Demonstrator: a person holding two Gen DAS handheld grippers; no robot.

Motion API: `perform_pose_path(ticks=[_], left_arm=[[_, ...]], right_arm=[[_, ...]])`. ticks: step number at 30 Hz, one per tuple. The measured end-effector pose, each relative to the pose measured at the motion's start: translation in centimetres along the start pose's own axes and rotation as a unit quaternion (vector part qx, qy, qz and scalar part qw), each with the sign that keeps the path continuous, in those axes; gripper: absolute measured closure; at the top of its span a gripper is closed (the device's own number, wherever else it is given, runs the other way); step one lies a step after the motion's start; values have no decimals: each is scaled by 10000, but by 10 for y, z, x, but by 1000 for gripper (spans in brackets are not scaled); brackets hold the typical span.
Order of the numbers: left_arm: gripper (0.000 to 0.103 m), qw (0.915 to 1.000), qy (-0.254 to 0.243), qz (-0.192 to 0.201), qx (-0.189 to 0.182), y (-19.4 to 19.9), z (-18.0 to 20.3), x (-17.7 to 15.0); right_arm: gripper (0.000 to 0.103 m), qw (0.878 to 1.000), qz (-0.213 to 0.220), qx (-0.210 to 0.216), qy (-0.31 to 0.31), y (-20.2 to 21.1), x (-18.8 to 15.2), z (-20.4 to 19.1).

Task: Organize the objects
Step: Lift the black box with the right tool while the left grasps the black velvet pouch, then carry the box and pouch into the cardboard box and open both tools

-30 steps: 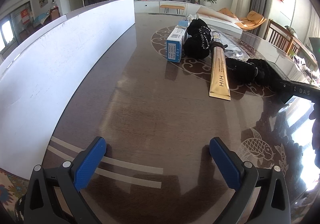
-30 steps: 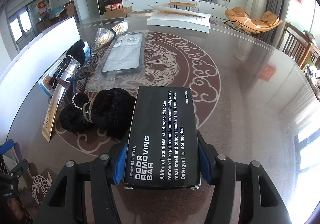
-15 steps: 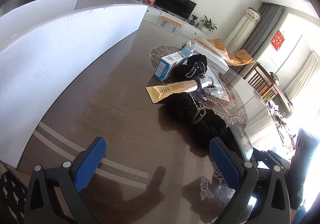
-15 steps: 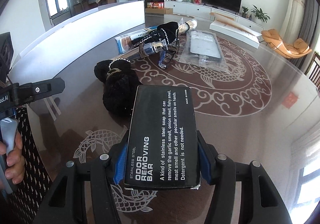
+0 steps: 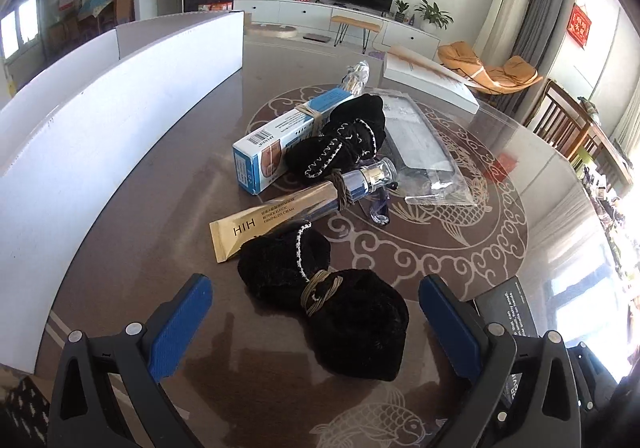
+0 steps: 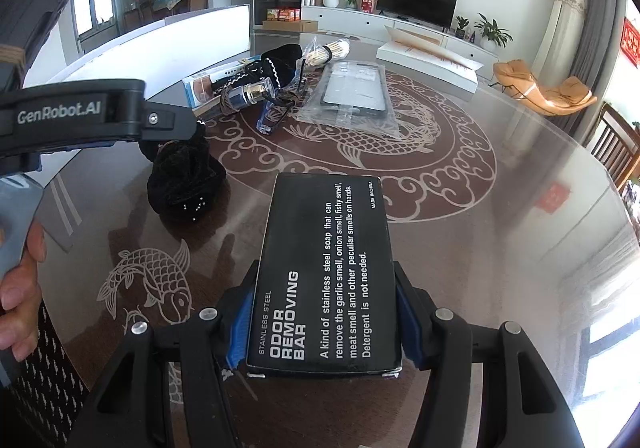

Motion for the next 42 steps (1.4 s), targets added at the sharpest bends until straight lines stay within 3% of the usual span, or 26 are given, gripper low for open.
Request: perform_pose_path(ticks=[3, 8, 12, 17, 23, 24, 26, 27, 31, 34, 38, 42], left_arm=[[0, 9988, -266, -6, 412, -7, -7, -17], [0, 9996, 97, -216, 172, 7, -64, -43], [0, 9992, 364, -139, 25, 21, -90, -39], [0, 9989, 108, -203, -408, 18, -66, -30], [0, 9964, -675, -519, 34, -10, -34, -33], [2, 9963, -736, -450, 66, -9, -34, -32], [57, 9964, -811, -246, 5, -6, -37, -29], [71, 9961, -861, -201, -76, -5, -39, -27], [73, 9973, -413, -29, -603, 10, -62, -22], [73, 9944, 150, 403, -964, 52, -89, -7], [73, 9887, 603, 1078, -847, 108, -143, 29], [72, 9856, 1085, 1244, -364, 125, -222, 59]], right_arm=[[44, 9999, 21, 80, -134, 1, -2, 3], [44, 9996, -72, 209, -153, 5, -6, 4], [43, 9984, -253, 404, -292, 7, -6, 6], [41, 9966, -504, 566, -330, 6, 0, 8], [34, 9918, -1118, 613, -2, -10, 10, 1], [34, 9913, -1166, 603, 48, -11, 12, 0], [43, 9918, -1151, 551, 29, -11, 15, 2], [44, 9917, -1155, 565, -17, -10, 16, 3], [44, 9913, -1106, 705, -91, 1, 21, 0], [44, 9922, -841, 886, -250, 19, 36, -3], [44, 9909, -391, 1256, -276, 37, 89, -28], [44, 9828, 119, 1841, 19, 47, 161, -95]])
Point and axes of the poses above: each gripper's, at about its wrist camera, not at the fingertips, and y roughly against the way its jaws point, z to its right, x to its top, the point moved 3 cm from there along -y, roughly the way its jaws point, and after that the axes turned 4 degrees about x, right-handed, at the moved point
